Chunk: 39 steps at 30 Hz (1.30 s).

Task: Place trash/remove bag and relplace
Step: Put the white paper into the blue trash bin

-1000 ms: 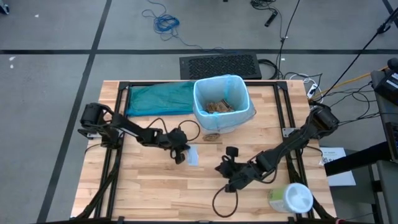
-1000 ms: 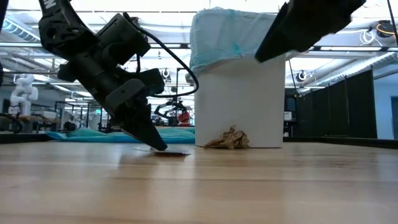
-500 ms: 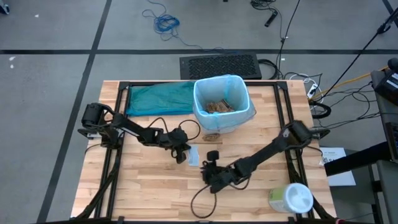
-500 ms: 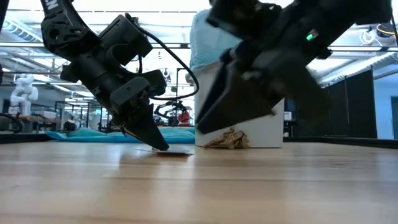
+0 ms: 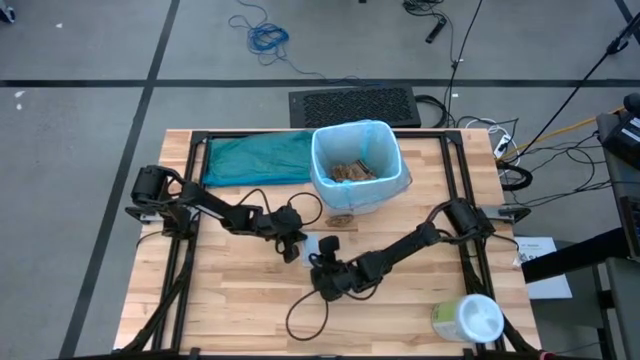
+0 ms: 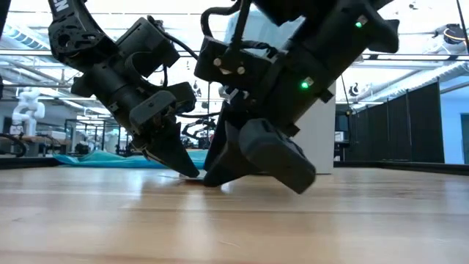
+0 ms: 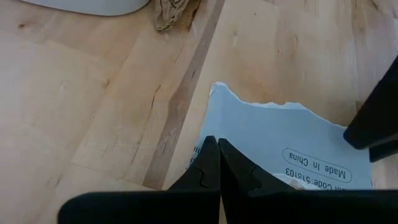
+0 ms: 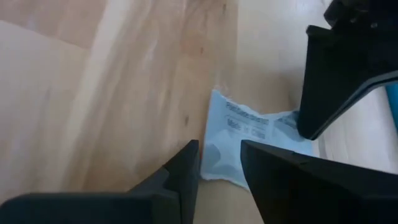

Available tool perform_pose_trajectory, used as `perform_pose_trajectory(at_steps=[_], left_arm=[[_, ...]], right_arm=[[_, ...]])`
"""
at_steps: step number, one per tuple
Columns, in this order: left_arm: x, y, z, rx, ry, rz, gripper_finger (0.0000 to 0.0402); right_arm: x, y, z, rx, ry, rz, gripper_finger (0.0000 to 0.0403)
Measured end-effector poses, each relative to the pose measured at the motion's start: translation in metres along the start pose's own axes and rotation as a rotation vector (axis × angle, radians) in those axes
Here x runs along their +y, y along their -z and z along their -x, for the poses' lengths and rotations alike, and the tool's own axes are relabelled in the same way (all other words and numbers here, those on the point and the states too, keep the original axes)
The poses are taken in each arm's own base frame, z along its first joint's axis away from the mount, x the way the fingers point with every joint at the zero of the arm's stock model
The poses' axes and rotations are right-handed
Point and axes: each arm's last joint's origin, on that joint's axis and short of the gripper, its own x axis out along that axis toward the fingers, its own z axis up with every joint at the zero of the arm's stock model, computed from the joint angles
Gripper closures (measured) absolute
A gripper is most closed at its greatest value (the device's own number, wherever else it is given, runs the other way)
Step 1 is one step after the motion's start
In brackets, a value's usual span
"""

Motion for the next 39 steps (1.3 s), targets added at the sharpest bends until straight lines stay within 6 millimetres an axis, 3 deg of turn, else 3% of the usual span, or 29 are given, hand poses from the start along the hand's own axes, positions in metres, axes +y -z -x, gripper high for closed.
perform_pose_trajectory(at_steps=[7, 14, 28, 32, 39], left_arm=[[0.000, -0.001, 0.000, -0.007, -0.006, -0.001, 0.0402], [0.000, -0.001, 0.000, -0.008, -0.003, -0.015, 0.0402], [-0.005, -0.009, 0.000, -0.085, 0.088, -0.037, 0.0402], [-0.010, -0.012, 0.001, -0.115, 0.188, -0.079, 0.0402], [-0.013, -0.021, 0.009, -0.170, 0.211, -0.079, 0.0402]], right_arm=[[-0.007, 0.003, -0.004, 0.026, 0.040, 0.002, 0.0325], [-0.007, 0.006, -0.002, 0.056, 0.136, 0.048, 0.0396], [0.004, -0.004, 0.025, -0.001, 0.161, 0.086, 0.0403], [-0.004, -0.013, 0.039, -0.037, 0.162, 0.058, 0.0403], [-0.024, -0.029, 0.068, -0.110, 0.170, 0.022, 0.0403]])
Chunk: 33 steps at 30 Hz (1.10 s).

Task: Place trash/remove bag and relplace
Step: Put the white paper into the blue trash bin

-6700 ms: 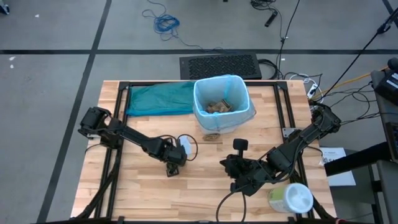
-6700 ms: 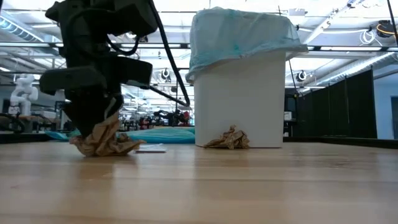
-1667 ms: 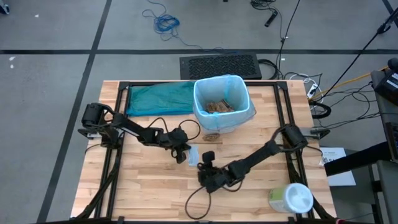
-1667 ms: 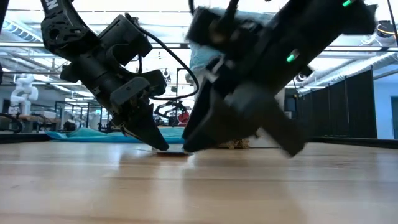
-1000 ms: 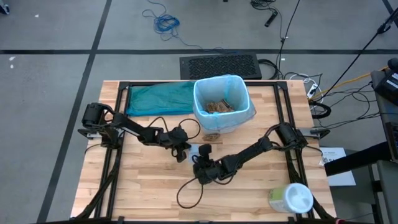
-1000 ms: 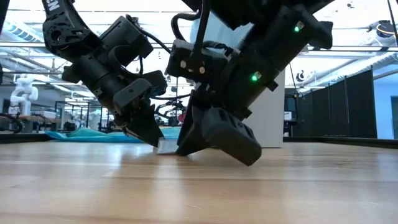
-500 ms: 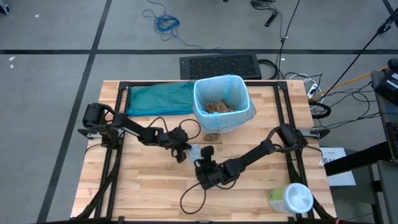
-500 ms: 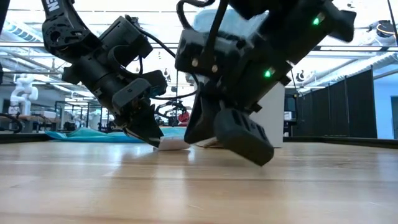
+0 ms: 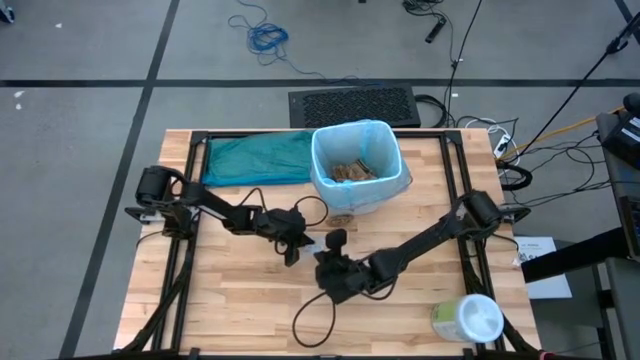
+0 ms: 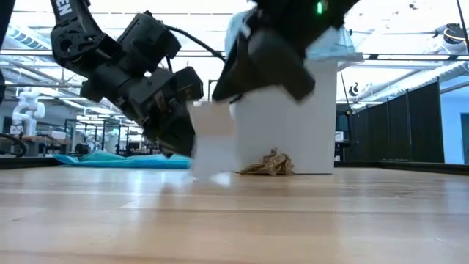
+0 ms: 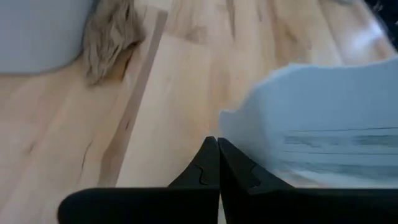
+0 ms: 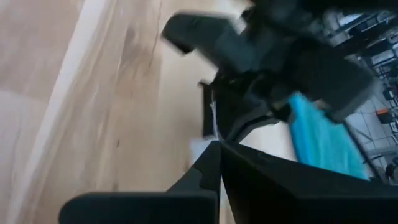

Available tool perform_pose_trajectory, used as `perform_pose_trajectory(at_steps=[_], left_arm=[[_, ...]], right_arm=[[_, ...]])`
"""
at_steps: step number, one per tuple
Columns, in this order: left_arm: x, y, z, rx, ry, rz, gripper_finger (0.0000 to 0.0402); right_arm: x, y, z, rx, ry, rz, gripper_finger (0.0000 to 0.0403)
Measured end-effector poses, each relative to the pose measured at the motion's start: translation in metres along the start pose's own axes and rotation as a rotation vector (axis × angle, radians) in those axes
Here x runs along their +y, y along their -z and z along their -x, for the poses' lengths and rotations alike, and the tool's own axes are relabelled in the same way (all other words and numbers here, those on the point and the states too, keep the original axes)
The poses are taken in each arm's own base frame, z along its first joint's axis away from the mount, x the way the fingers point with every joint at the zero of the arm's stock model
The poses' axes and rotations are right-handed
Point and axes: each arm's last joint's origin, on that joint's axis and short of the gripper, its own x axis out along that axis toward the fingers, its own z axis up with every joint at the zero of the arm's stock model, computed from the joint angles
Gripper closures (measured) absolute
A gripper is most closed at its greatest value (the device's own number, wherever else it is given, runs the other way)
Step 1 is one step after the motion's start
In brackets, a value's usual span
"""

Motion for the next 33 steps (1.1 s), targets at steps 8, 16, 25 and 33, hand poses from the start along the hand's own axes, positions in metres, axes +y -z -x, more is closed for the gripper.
perform_pose_trajectory(at_steps=[8, 16, 25, 33], left_arm=[[-0.007, -0.020, 0.015, -0.102, 0.023, -0.036, 0.0402], [-0.012, -0.049, 0.043, -0.253, 0.012, -0.138, 0.0402], [-0.007, -0.070, 0.069, -0.372, -0.011, -0.130, 0.0402], [-0.012, -0.059, 0.064, -0.272, -0.006, -0.113, 0.0402]], right_arm=[[-0.038, -0.023, 0.037, -0.112, 0.015, -0.054, 0.0403], [-0.086, -0.042, 0.085, -0.238, 0.129, -0.082, 0.0403], [-0.141, -0.050, 0.142, -0.385, 0.216, -0.154, 0.0403], [-0.161, -0.051, 0.160, -0.441, 0.247, -0.188, 0.0403]])
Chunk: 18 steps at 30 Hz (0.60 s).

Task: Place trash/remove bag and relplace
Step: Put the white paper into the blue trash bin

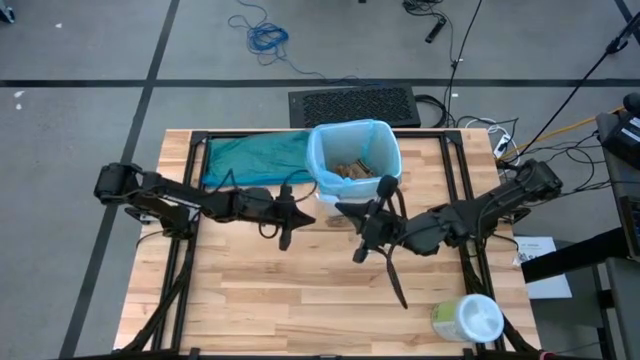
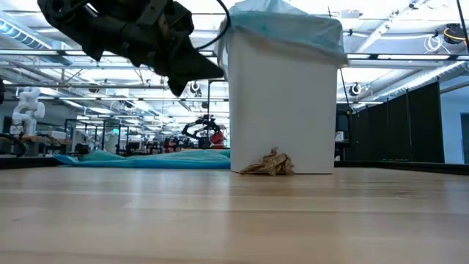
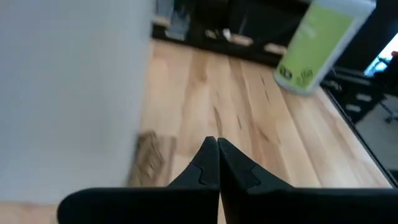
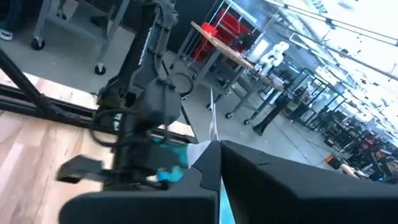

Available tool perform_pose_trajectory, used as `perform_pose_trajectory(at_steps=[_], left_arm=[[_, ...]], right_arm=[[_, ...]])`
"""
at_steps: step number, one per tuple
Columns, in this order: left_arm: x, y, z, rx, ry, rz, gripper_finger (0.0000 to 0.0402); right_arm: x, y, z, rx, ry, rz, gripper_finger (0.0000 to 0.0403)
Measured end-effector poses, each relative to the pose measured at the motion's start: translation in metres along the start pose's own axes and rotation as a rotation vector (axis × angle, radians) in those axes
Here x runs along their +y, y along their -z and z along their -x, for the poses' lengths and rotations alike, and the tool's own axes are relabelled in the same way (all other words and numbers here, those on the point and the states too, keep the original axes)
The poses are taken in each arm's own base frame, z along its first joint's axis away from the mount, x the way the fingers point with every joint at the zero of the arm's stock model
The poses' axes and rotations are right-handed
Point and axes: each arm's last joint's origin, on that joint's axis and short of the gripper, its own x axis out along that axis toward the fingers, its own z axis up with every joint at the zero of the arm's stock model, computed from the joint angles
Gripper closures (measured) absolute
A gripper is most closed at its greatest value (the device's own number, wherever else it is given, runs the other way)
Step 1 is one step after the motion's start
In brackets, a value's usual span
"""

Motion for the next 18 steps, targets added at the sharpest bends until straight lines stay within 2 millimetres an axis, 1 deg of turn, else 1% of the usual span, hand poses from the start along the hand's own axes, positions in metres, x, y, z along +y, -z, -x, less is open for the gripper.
perform_pose_trajectory(at_steps=[4, 9, 14, 18], left_arm=[[-0.008, 0.011, -0.004, 0.074, 0.020, 0.020, 0.0402], [-0.019, 0.028, -0.012, 0.154, 0.027, 0.029, 0.0402], [-0.035, 0.044, -0.016, 0.212, 0.052, 0.008, 0.0402], [-0.046, 0.050, -0.014, 0.215, 0.044, -0.002, 0.0402]], right_arm=[[-0.006, -0.002, 0.000, 0.012, 0.080, 0.014, 0.0403], [-0.015, 0.001, -0.007, 0.062, 0.179, 0.046, 0.0403], [-0.029, 0.012, -0.020, 0.170, 0.309, 0.068, 0.0403], [-0.039, 0.028, -0.031, 0.245, 0.354, 0.017, 0.0403]])
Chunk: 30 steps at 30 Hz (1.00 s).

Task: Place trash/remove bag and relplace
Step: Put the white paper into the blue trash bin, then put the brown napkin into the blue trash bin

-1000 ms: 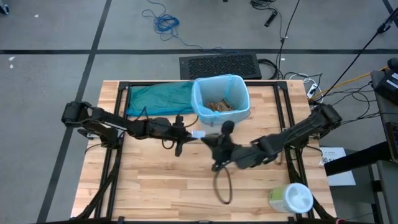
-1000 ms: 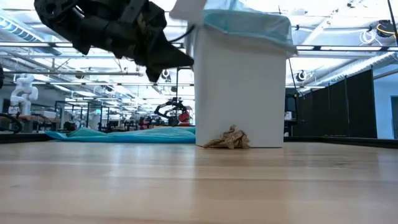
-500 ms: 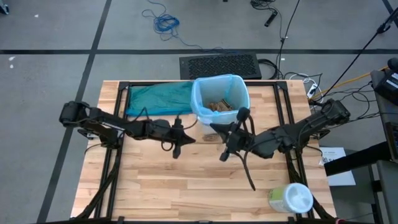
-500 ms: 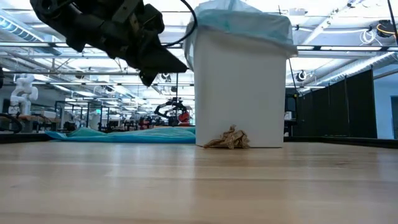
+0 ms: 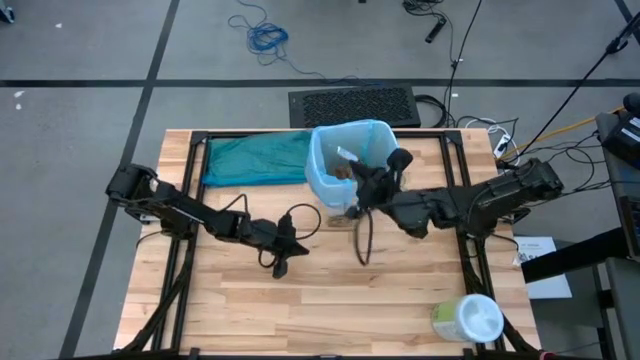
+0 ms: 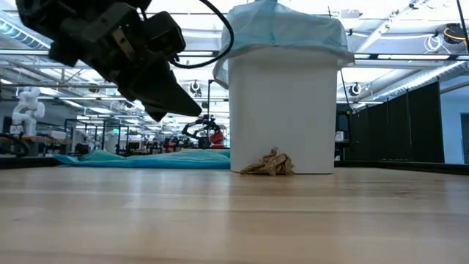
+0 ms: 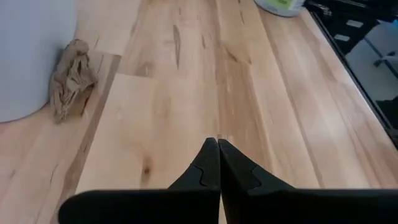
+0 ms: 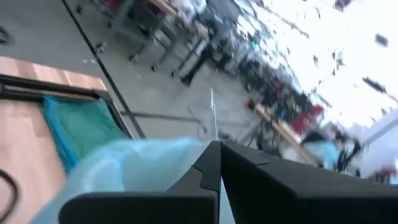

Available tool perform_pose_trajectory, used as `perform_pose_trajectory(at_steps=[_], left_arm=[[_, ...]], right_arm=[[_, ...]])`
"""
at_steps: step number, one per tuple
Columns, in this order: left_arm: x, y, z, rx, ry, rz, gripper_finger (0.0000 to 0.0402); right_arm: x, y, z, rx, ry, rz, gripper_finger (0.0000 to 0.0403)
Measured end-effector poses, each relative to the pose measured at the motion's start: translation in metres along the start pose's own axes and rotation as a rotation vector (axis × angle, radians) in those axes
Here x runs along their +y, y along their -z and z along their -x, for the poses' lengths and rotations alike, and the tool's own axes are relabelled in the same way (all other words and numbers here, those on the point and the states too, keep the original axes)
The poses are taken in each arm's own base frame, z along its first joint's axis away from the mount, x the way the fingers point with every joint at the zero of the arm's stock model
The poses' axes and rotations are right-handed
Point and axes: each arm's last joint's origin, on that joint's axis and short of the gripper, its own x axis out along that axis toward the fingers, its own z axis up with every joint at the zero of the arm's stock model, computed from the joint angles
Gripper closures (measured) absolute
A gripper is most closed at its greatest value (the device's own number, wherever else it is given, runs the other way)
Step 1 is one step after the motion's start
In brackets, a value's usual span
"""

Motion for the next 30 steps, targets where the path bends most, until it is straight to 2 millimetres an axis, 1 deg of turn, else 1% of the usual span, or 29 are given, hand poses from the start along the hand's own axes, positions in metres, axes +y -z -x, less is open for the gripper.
perform_pose_trajectory(at_steps=[4, 6, 9, 12, 17, 19, 21, 23, 25, 27, 30], left_arm=[[-0.008, -0.004, 0.006, -0.043, -0.003, -0.009, 0.0402], [-0.009, -0.008, 0.010, -0.063, -0.011, -0.009, 0.0402], [-0.010, -0.013, 0.015, -0.090, -0.010, -0.015, 0.0402], [-0.011, -0.020, 0.022, -0.128, -0.012, -0.028, 0.0402], [-0.013, -0.030, 0.036, -0.181, -0.028, -0.066, 0.0402], [-0.012, -0.033, 0.042, -0.200, -0.055, -0.072, 0.0402], [-0.011, -0.033, 0.047, -0.198, -0.114, -0.070, 0.0402], [-0.009, -0.032, 0.051, -0.184, -0.166, -0.068, 0.0402], [-0.007, -0.031, 0.053, -0.166, -0.194, -0.066, 0.0402], [-0.007, -0.030, 0.053, -0.155, -0.203, -0.066, 0.0402], [-0.006, -0.028, 0.052, -0.135, -0.210, -0.062, 0.0402]], right_arm=[[-0.002, 0.021, -0.014, 0.114, 0.004, -0.066, 0.0396], [-0.003, 0.031, -0.020, 0.166, -0.046, -0.102, 0.0383], [-0.002, 0.039, -0.023, 0.219, -0.132, -0.159, 0.0351], [-0.001, 0.038, -0.020, 0.218, -0.161, -0.173, 0.0306], [-0.006, 0.029, 0.000, 0.155, -0.216, -0.177, 0.0229], [-0.010, 0.024, 0.012, 0.120, -0.247, -0.199, 0.0205], [-0.014, 0.018, 0.025, 0.079, -0.317, -0.232, 0.0188], [-0.015, 0.015, 0.038, 0.049, -0.419, -0.258, 0.0178], [-0.010, 0.014, 0.049, 0.048, -0.489, -0.281, 0.0176], [0.001, 0.019, 0.058, 0.093, -0.528, -0.264, 0.0178], [0.017, 0.034, 0.068, 0.217, -0.552, -0.258, 0.0182]])
